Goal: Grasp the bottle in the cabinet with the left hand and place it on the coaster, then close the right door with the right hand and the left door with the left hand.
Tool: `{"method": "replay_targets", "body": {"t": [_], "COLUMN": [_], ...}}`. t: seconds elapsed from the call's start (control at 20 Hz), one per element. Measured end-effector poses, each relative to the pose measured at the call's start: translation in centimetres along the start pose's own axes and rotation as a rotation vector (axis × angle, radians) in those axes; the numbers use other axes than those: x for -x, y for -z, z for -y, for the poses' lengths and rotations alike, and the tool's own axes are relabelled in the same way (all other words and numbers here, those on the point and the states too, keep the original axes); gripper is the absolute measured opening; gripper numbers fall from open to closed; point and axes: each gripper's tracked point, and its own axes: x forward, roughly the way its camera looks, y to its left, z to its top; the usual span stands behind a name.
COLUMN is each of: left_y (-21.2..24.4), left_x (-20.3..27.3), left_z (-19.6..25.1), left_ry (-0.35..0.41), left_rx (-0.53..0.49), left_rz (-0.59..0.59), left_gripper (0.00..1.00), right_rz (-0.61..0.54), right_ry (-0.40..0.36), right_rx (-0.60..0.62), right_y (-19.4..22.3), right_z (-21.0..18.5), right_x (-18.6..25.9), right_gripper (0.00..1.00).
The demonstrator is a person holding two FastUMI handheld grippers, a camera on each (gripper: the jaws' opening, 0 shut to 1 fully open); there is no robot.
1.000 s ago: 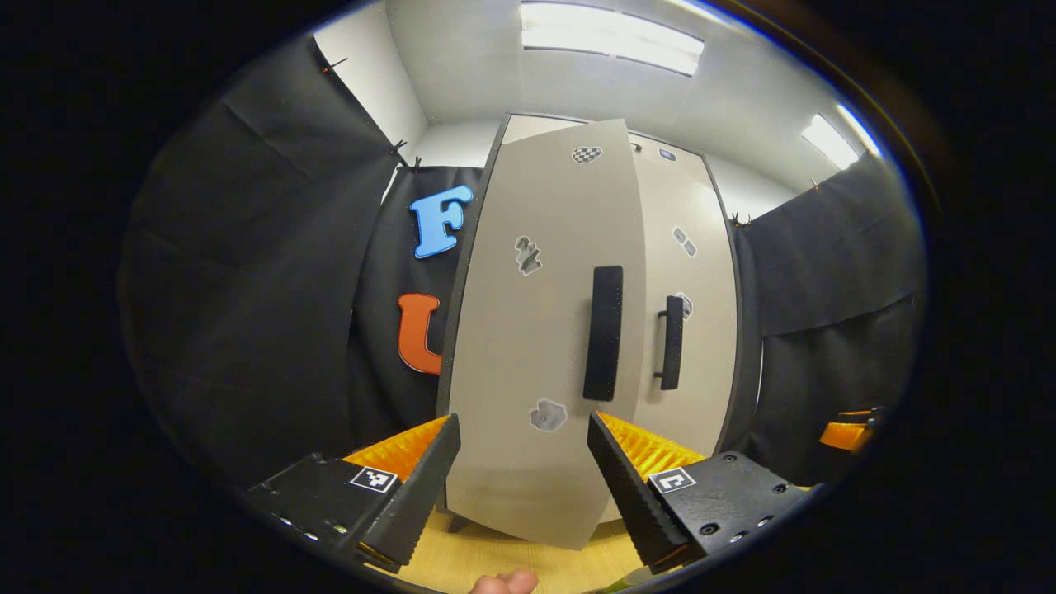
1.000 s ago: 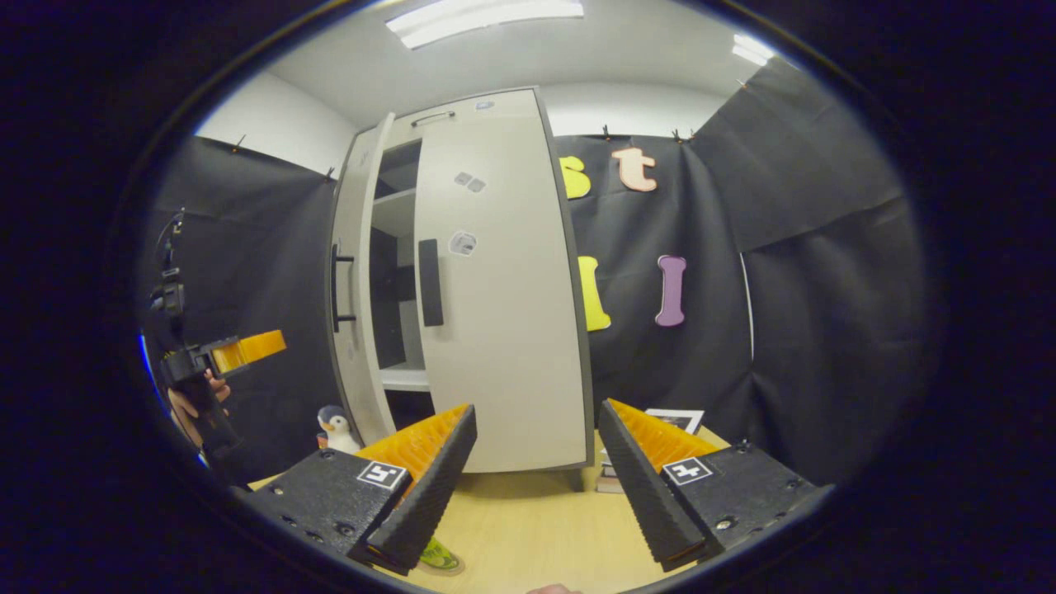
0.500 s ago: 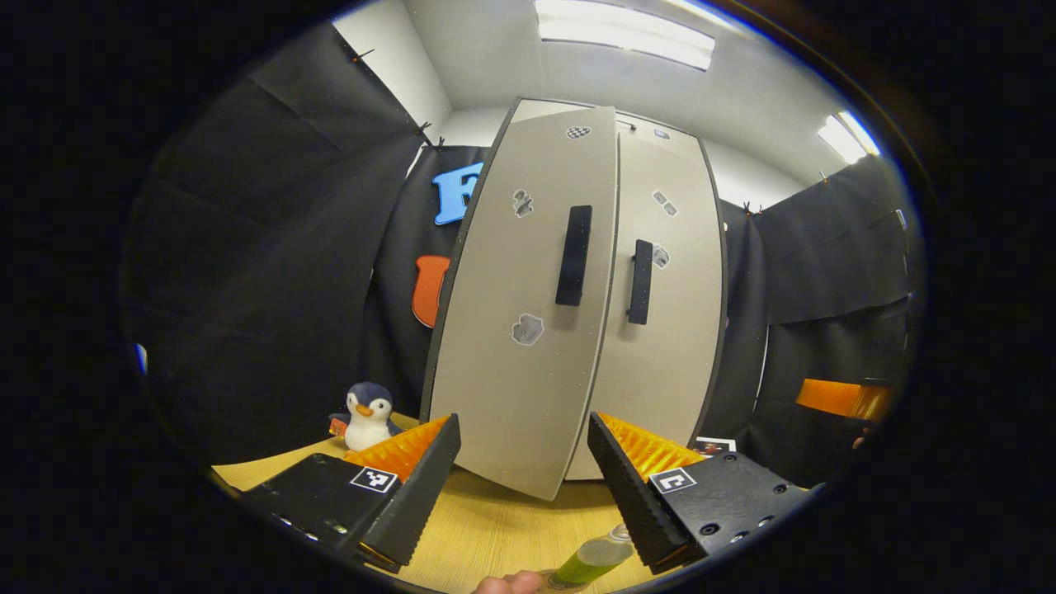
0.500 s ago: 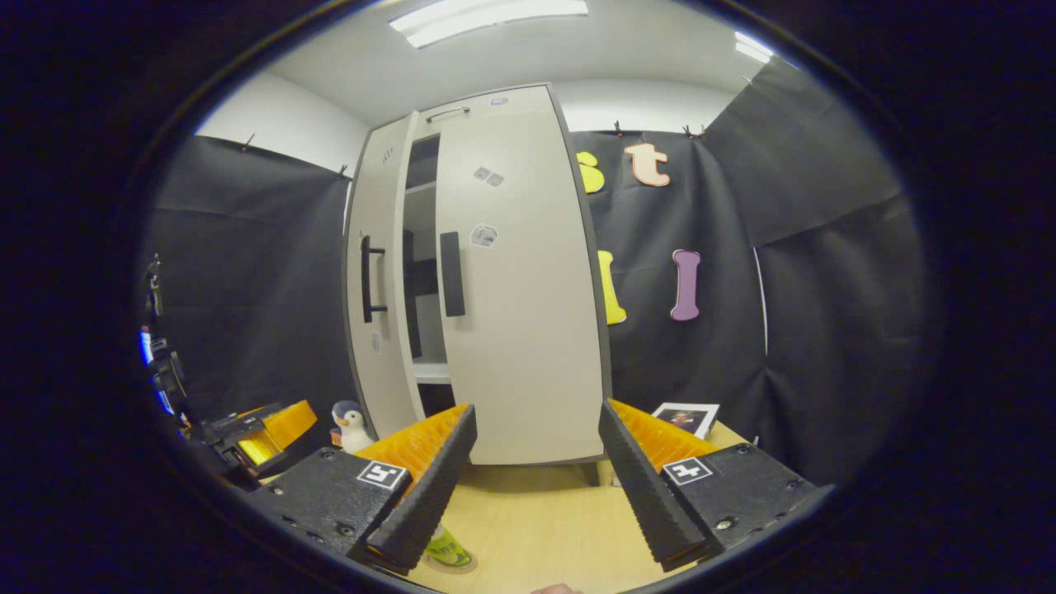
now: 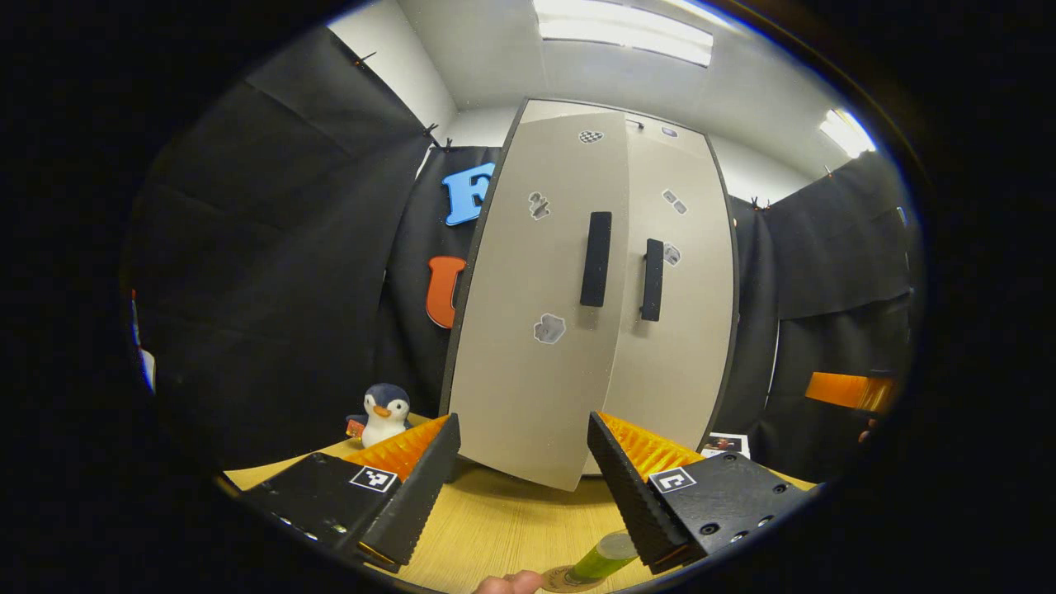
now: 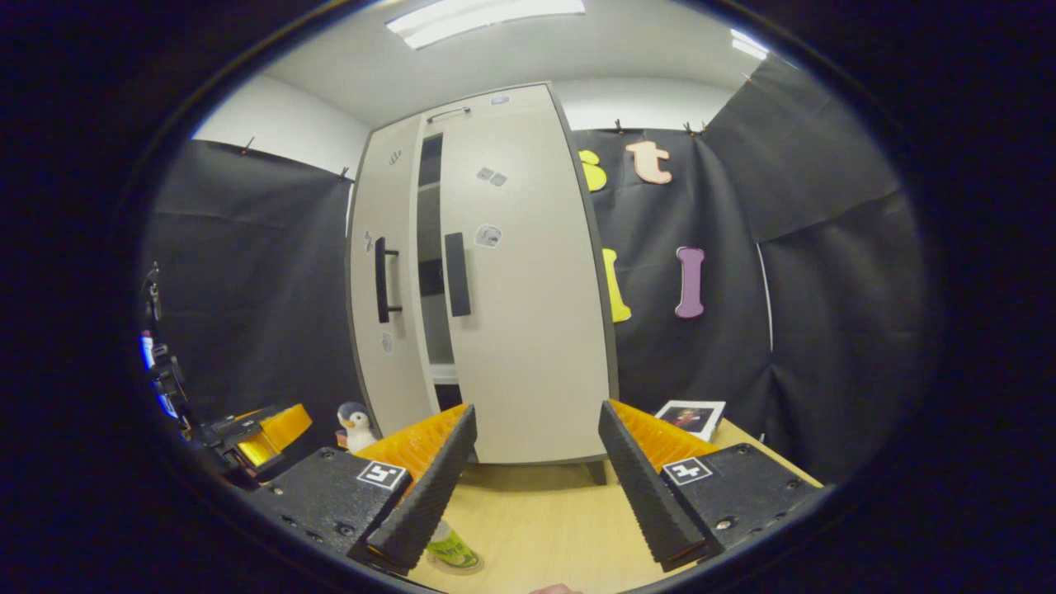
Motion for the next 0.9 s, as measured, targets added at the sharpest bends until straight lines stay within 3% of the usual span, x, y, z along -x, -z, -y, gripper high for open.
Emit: {"method": "replay_targets", "body": {"t": [0.35,0.4,0.45,0.5,0.65,0.7,0.75,0.9], "left_y": [0.0,0.0,-0.1,-0.1,-0.2,-0.3,-0.3,-0.3], "left_x": [0.0,0.1,0.2,0.2,0.3,0.3,0.3,0.4], "left_z": [1.2,1.3,1.5,1.7,2.2,2.3,2.5,2.8], "left_ry": [0.024,0.027,0.030,0.036,0.049,0.052,0.055,0.065], "left_rx": [-0.007,-0.007,-0.008,-0.010,-0.029,-0.034,-0.037,-0.038], "left_rz": [0.002,0.003,0.003,0.003,0.009,0.013,0.016,0.019], "left_gripper": [0.95,0.95,1.00,0.95,0.95,1.00,0.95,0.95], "right_rz": [-0.004,-0.003,-0.005,-0.007,-0.011,-0.013,-0.017,-0.022], "right_ry": [0.018,0.021,0.022,0.022,0.027,0.026,0.023,0.019], "right_rx": [0.017,0.015,0.010,0.005,0.003,0.000,-0.003,-0.002], "right_y": [-0.1,0.0,0.0,0.1,0.2,0.3,0.4,0.5], "right_z": [0.4,0.5,0.5,0.5,0.6,0.6,0.4,0.3], "right_x": [0.4,0.5,0.5,0.5,0.7,0.6,0.6,0.8], "right_gripper": [0.98,0.93,0.98,0.98,0.98,0.98,0.98,0.98]}}
